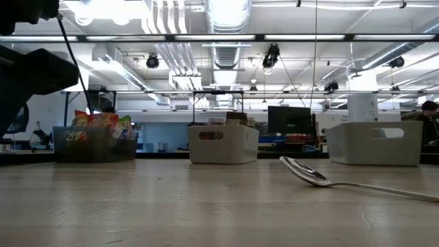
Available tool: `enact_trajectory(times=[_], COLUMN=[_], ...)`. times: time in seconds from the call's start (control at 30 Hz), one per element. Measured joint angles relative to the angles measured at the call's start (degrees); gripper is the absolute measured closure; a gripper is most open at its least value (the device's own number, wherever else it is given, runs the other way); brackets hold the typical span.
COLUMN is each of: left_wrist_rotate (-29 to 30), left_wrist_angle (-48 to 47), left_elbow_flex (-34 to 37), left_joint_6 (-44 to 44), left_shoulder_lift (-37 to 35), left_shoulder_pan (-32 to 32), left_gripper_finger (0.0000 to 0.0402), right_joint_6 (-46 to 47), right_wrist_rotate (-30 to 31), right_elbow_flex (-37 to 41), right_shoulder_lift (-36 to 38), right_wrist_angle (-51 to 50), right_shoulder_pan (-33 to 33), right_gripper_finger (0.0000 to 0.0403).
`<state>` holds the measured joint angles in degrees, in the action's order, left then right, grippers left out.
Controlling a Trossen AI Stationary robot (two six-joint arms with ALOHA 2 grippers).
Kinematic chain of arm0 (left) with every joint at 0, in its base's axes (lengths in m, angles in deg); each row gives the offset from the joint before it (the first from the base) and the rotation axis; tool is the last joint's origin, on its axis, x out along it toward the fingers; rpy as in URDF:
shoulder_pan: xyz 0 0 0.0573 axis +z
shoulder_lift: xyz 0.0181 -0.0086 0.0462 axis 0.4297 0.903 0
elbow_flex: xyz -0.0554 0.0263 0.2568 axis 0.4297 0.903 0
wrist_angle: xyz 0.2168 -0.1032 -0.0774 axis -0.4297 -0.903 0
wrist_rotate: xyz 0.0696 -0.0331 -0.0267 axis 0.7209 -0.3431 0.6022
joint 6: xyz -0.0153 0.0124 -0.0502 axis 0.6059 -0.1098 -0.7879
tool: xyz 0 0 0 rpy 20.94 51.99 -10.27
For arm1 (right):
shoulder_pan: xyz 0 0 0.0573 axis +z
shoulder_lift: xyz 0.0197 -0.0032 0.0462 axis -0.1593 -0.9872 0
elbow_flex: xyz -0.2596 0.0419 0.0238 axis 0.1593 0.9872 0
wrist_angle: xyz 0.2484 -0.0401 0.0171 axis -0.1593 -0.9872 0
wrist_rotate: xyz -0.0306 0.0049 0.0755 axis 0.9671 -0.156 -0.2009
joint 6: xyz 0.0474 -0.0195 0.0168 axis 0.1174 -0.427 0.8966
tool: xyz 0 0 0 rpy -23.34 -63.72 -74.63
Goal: Pick & Place Food Item
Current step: Put the brown seasoning bottle into the left gray bin
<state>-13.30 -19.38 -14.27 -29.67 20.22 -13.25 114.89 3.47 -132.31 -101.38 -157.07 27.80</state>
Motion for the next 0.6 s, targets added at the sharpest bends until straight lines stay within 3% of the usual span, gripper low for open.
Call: enact_trajectory(times=[0.6], left_wrist_rotate=[0.2], left_wrist_angle=[0.2], left_elbow_flex=[0.0], left_joint_6=[4.0], left_shoulder_lift=[3.7], left_shoulder_pan=[0.0], left_gripper_finger=[0.0025], right_joint_6=[-0.2], right_wrist_rotate=[0.0], right_elbow_flex=[0.0], right_shoulder_lift=[0.0], right_wrist_angle=[0.0], right_shoulder_pan=[0.0], right_gripper_finger=[0.0164])
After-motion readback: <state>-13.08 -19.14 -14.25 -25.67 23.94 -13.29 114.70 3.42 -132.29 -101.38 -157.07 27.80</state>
